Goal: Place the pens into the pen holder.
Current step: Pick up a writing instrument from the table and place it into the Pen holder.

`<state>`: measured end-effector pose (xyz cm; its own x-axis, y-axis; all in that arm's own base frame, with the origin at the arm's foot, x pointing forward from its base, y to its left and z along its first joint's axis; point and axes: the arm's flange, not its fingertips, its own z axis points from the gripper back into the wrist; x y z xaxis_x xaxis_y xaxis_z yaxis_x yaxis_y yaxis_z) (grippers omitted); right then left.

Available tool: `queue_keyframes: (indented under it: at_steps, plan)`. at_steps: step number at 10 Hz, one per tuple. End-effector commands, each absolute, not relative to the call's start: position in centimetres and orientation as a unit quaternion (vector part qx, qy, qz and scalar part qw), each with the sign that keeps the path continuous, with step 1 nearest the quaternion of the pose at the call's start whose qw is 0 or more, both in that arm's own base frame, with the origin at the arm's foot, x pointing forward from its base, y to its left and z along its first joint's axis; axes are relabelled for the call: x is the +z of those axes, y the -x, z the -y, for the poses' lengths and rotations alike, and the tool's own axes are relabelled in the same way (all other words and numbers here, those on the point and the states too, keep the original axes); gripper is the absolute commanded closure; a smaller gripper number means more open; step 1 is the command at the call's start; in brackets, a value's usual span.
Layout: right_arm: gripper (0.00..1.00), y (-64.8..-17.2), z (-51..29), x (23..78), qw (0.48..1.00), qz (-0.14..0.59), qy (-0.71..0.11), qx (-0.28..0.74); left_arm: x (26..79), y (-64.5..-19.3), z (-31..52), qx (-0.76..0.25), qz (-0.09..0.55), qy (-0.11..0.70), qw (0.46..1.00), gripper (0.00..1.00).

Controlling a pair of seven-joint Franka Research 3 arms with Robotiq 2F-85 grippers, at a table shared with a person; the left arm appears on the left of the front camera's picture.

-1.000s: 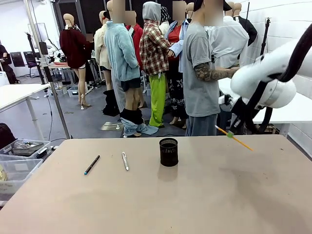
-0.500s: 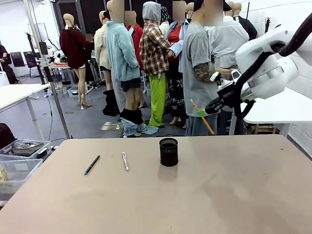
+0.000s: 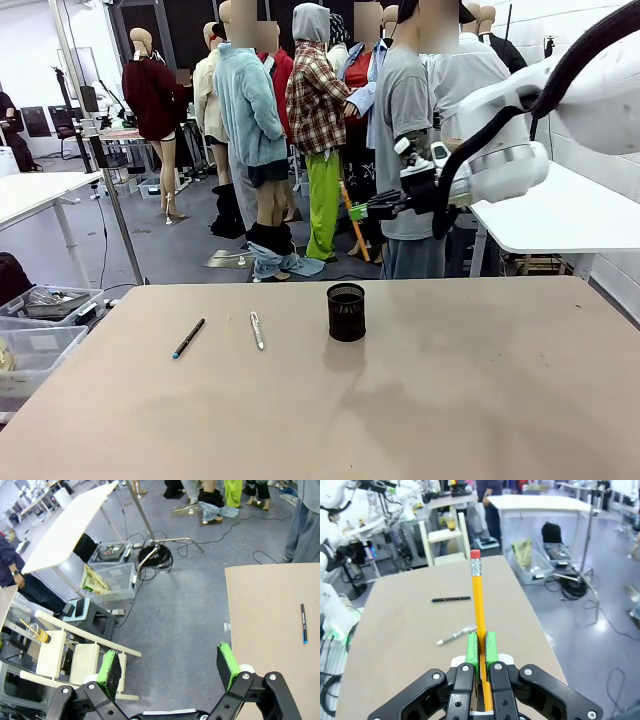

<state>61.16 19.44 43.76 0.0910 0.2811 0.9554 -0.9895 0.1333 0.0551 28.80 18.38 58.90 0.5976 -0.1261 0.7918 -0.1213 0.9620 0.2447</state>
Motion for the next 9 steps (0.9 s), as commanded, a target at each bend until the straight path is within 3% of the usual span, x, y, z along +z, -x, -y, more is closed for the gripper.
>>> queue_keyframes:
  at_steps: [1,5,9]
  plan:
    - [1.0,-62.6,-21.1,43.0,0.6,0.406,-0.444,0.527,58.9,-28.9,-18.4,0.001,0.451,-0.141,0.882,0.0]
    - [1.0,-61.8,-22.7,41.0,0.572,0.357,-0.507,0.537,58.9,-28.9,-18.4,0.001,0.451,-0.141,0.882,0.0]
    - [1.0,-61.0,-22.7,39.4,0.573,0.348,-0.494,0.553,58.9,-28.9,-18.4,0.001,0.451,-0.141,0.882,0.0]
